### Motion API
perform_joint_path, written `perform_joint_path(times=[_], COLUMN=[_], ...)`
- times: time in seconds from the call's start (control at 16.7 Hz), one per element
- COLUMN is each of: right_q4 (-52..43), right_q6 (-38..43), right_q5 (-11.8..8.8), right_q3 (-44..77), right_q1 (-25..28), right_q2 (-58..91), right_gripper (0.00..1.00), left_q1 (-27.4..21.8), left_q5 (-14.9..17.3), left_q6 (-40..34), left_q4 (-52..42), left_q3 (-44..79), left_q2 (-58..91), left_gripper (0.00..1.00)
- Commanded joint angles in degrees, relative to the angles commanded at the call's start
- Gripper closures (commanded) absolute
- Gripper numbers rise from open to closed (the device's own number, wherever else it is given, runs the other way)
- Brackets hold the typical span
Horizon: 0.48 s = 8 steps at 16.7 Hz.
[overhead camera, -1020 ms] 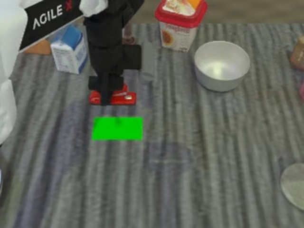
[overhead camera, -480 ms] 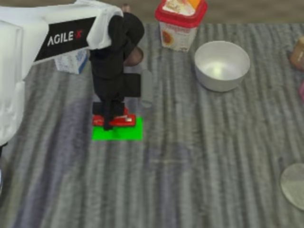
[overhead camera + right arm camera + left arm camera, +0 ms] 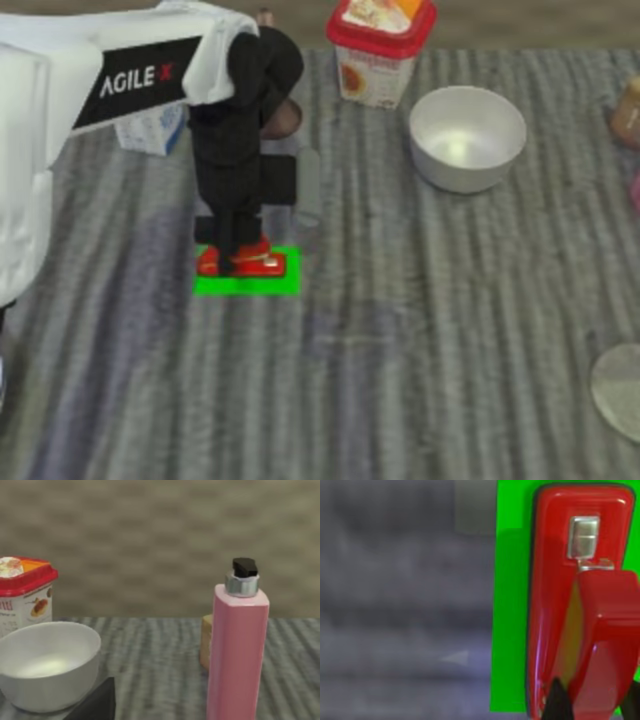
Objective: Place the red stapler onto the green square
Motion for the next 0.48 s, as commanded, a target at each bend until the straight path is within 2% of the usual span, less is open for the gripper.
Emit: perform_joint_path(times=[0.42, 0.48], right_q4=[0.0, 0.0], right_q6=[0.0, 0.0], right_q5=[0.0, 0.0], right_q3=[0.0, 0.0], right_q1=[0.0, 0.0], right_q2=[0.0, 0.0], right_gripper=[0.00, 0.00], left_q1=[0.0, 0.0], left_q5=[0.0, 0.0], left_q6=[0.0, 0.0], left_q4=[0.0, 0.0], left_q3=[0.0, 0.0], left_q2=[0.0, 0.0], left_gripper=[0.02, 0.00])
